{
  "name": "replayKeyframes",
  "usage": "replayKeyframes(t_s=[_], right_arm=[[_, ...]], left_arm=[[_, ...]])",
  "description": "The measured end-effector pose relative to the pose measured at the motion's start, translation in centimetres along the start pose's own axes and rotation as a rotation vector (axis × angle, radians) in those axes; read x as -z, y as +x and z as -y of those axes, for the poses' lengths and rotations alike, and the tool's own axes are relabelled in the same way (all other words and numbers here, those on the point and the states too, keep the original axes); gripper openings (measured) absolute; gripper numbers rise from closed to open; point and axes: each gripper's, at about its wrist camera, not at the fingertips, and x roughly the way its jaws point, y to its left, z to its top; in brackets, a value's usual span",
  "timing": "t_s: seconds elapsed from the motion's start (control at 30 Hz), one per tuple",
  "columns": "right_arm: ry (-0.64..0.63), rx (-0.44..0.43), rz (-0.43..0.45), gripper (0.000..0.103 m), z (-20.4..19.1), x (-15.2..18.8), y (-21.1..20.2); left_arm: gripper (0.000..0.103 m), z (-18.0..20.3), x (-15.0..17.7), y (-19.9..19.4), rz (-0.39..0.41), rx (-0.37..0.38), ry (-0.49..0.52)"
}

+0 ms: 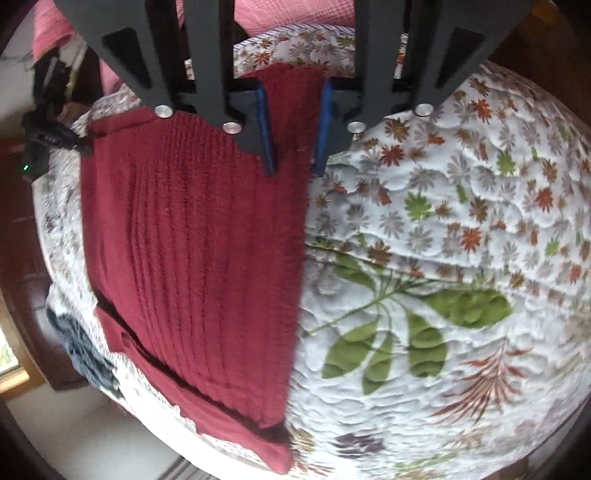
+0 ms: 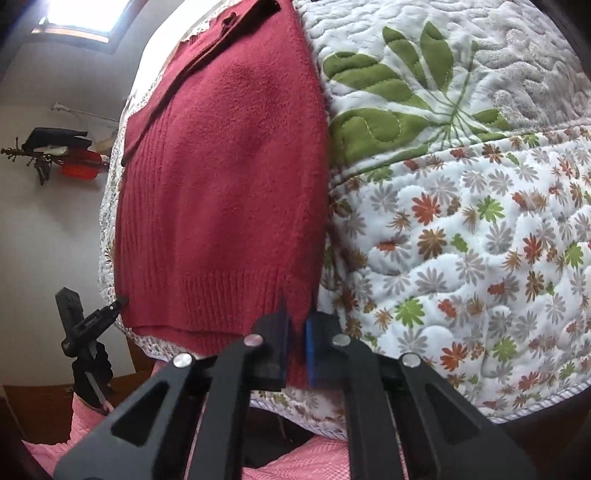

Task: Fold small clothes
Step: 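Move the right tool to the sweater hem and grasp it while the left tool grasps the hem too, then lift the hem with both tools and fold it toward the collar, then open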

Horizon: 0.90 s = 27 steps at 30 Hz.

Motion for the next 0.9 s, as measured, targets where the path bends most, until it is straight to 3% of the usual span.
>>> replayKeyframes(t_s=[0.2, 0.4, 0.63, 0.9], right_arm=[[-0.022, -0.104, 0.048, 0.005, -0.6, -0.2, -2.6], [0.004, -0.215, 0.124, 0.005, -0.8, -2.5, -6.0], [0.012, -0.244, 0.182, 0.005, -1.1, -7.4, -7.8], [0.038, -0.233, 0.182, 0.005, -1.3, -14.3, -5.9]], left_arm=[[0.007, 1.0, 0.4, -1.5, 0.033, 0.082, 0.005], [0.007, 1.6, -2.5, -4.4, 0.125, 0.191, -0.033], [0.007, 2.1, -7.3, -4.8, 0.189, 0.196, -0.014], [0.007, 2.4, -13.2, -1.6, 0.202, 0.195, -0.034]])
